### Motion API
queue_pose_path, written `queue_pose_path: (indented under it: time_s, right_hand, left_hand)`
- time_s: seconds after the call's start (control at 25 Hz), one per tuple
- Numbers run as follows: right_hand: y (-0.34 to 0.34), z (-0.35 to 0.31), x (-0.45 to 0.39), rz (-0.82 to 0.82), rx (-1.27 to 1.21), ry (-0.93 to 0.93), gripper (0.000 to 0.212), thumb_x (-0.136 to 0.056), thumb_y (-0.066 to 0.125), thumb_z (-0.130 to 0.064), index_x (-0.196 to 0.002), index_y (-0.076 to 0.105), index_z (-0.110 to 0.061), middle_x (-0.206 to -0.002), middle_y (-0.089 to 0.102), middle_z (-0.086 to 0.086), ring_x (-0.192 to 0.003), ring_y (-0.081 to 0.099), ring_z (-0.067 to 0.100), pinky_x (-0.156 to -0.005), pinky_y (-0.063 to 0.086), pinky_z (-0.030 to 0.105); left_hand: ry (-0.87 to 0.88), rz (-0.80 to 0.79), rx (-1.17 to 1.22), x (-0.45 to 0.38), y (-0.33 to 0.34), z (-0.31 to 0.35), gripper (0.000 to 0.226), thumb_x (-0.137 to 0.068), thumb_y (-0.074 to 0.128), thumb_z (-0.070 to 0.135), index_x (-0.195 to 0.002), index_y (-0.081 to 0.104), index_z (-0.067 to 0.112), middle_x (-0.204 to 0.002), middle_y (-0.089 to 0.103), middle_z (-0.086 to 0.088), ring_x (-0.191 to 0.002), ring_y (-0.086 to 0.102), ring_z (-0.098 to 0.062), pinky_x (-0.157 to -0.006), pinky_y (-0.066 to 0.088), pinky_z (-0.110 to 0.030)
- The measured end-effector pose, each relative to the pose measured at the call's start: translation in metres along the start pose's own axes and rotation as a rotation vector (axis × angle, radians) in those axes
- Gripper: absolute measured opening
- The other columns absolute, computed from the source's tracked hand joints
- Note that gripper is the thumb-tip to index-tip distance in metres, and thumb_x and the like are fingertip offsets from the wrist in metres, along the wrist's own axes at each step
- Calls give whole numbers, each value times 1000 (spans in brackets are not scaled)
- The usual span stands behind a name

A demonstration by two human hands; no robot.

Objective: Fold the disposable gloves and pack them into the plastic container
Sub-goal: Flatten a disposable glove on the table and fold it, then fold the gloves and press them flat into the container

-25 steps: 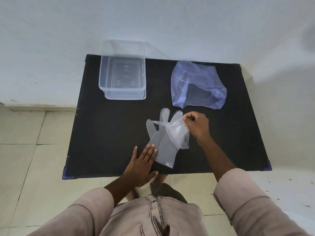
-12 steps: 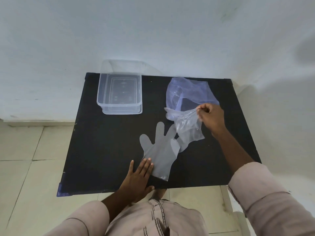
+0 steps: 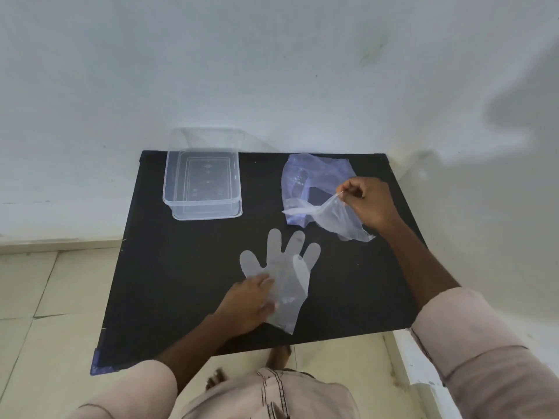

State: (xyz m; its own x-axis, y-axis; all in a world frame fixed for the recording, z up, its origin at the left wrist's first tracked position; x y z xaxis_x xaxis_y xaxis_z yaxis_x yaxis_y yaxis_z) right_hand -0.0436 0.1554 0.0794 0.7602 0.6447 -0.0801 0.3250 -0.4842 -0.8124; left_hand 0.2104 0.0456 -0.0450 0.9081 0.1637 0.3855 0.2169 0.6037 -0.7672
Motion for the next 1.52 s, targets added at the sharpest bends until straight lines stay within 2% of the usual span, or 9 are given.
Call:
queue_pose_path:
  time_s: [0.24,0.36,0.56,0.76,0.88,1.0,1.12,1.28,1.52]
  right_hand:
    - [-11,-39,15,-128,-25,-146,10,-87,66,-9,-84,72,-17,-79,66,-11,-67,61,-11,-65,41,-2]
    - [-18,-64,23,-189,-52,-175,15,-85,67,-9,-81,71,-22,-78,70,-8,-70,64,-8,-65,44,3]
    - [-32,-93,36,-255,-172,-146,9,-87,65,-15,-89,74,-13,-80,74,-4,-68,66,1,-64,48,12]
    - [-49,-59,68,-218,-507,50,49,-70,72,-46,-114,63,-26,-113,68,-1,-98,66,8,-85,51,29]
    - [-29,-51,77,-208,-523,51,42,-68,79,-37,-107,69,-23,-108,71,8,-101,67,24,-92,54,38]
    - [-16,-63,70,-32,-517,59,14,-82,73,-19,-94,75,-13,-92,75,9,-87,71,24,-78,58,34]
    - [-17,-69,64,56,-571,104,11,-85,69,-16,-89,74,-7,-86,70,21,-71,62,25,-54,50,18]
    - [-20,-66,57,84,-631,144,11,-84,70,-15,-88,73,-5,-84,69,22,-71,58,30,-56,50,29]
    - [-18,-67,50,96,-644,179,7,-84,68,-12,-87,74,-9,-76,68,5,-69,58,22,-53,46,23]
  left_hand:
    - [214,639,309,-15,-107,53,52,-79,74,38,-126,58,24,-129,59,0,-107,59,-13,-91,53,-34]
    - [199,517,462,-26,-126,60,63,-69,84,38,-125,62,19,-125,65,-2,-103,64,-14,-91,54,-32]
    - [133,419,769,-26,-138,66,16,-82,76,21,-84,76,5,-76,71,-13,-65,70,-21,-56,60,-31]
    - [21,379,1054,-14,-153,50,19,-81,77,16,-93,75,2,-92,74,-16,-76,73,-25,-51,59,-31]
    - [-21,376,1085,-12,-158,43,20,-80,78,17,-94,75,3,-95,74,-15,-80,72,-23,-53,59,-31]
    - [-37,362,1081,-11,-162,39,21,-81,77,19,-94,75,4,-95,74,-15,-79,71,-22,-53,58,-31]
    - [-6,334,1056,-9,-167,27,18,-81,77,22,-92,76,8,-91,74,-14,-76,69,-20,-51,56,-29]
    - [-15,372,1036,-2,-167,1,12,-85,73,24,-92,76,14,-86,74,-8,-73,67,-20,-55,58,-32]
    - [35,251,984,3,-151,-18,22,-78,79,20,-98,76,14,-91,76,-8,-82,72,-17,-59,59,-36]
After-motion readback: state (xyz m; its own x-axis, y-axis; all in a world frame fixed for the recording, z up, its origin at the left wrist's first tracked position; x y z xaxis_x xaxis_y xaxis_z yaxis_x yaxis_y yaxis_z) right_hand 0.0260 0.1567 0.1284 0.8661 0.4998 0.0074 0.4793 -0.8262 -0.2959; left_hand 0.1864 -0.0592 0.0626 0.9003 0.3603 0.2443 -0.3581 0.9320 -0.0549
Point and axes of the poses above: each hand's wrist, its own x-axis away from the middle knuckle, its own y-axis out of the palm, z = x × y, the point moved 1 cm from there along -x, towards the middle knuckle
